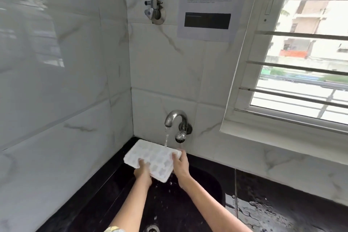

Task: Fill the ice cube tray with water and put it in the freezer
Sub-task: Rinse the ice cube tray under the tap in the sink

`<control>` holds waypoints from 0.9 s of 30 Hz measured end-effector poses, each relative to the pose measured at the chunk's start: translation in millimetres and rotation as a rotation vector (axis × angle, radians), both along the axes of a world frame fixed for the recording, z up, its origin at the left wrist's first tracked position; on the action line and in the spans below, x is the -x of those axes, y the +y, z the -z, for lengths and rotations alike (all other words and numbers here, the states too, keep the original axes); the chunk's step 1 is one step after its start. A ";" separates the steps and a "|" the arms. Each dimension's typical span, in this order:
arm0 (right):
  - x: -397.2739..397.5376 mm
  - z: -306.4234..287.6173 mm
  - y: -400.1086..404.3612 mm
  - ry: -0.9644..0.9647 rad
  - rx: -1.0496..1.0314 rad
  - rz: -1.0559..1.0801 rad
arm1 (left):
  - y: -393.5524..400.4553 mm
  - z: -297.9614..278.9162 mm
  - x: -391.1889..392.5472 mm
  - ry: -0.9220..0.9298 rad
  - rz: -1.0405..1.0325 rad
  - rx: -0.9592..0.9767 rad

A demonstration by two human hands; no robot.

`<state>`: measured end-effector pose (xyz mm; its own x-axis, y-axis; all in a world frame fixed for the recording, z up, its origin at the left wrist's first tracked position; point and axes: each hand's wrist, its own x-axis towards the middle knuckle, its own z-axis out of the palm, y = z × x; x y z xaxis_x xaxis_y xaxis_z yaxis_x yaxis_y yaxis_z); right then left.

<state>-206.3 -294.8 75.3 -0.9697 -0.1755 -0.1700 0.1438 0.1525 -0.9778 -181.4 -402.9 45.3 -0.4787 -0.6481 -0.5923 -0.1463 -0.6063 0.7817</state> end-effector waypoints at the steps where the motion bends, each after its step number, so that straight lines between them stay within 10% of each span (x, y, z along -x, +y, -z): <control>1: -1.1 -2.7 -0.1 0.084 -0.085 0.050 | 2.2 5.1 2.4 -0.042 0.078 0.019; 6: -3.7 -11.6 -1.0 0.500 -0.456 0.106 | 25.7 -1.4 22.0 -0.347 0.369 0.332; 13: 19.4 -11.0 18.0 0.355 -0.427 0.133 | 58.1 -8.3 52.4 -0.276 0.837 0.853; 22: 47.2 -6.2 42.1 0.178 -0.082 -0.093 | -41.9 17.4 16.4 -0.523 0.523 0.716; 27: 71.6 3.5 42.5 0.152 -0.309 -0.107 | -63.6 14.8 -2.1 -0.128 0.422 0.282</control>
